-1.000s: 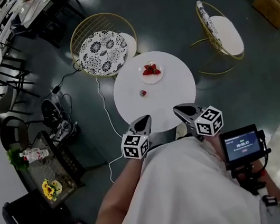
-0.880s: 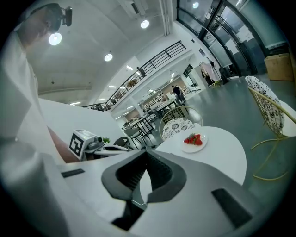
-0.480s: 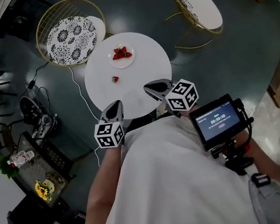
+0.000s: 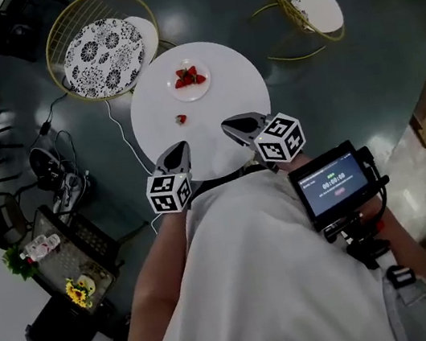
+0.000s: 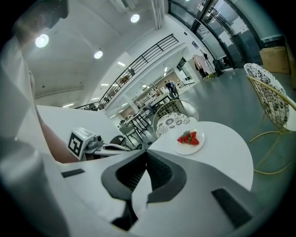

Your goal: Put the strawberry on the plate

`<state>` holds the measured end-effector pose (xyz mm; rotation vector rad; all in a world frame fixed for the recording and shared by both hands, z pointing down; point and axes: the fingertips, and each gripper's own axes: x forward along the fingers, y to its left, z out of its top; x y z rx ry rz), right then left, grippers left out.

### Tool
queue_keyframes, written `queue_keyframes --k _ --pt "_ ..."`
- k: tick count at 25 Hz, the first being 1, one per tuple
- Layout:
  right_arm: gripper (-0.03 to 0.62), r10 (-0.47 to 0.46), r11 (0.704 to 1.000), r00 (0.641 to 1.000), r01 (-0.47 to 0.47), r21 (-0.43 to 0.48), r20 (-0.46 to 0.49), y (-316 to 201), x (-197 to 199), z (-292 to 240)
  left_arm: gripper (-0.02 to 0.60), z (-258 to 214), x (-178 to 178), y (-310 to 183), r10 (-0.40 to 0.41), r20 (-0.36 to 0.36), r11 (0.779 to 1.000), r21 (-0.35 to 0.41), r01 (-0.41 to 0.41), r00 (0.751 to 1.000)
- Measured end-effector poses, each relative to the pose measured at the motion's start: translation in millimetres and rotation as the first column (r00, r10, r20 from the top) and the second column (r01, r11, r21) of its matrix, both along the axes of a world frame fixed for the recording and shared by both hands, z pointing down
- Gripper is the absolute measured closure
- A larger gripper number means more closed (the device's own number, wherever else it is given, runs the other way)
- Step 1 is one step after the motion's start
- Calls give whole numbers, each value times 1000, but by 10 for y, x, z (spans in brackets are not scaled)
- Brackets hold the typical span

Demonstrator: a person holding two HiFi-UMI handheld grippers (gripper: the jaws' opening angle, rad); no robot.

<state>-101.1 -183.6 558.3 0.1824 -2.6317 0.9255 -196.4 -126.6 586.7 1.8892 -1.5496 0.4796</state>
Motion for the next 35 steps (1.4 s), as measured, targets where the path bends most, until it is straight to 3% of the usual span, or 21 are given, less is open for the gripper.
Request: queue_keyframes --k 8,16,27,35 --pt "586 29 998 999 -31 -51 -33 -317 -289 410 575 506 -397 -262 4 -17 995 -103 -5 1000" --pt "586 56 995 998 -59 -86 -40 -380 -331 578 574 873 -462 -321 58 7 976 -209 -55 998" --pt "586 85 988 994 -94 -121 -74 -364 -276 825 574 1249 -597 -364 192 128 943 -299 -147 973" --pt "586 118 980 989 -130 -147 -91 -304 -189 953 572 1363 -601 -342 224 133 926 -338 -168 966"
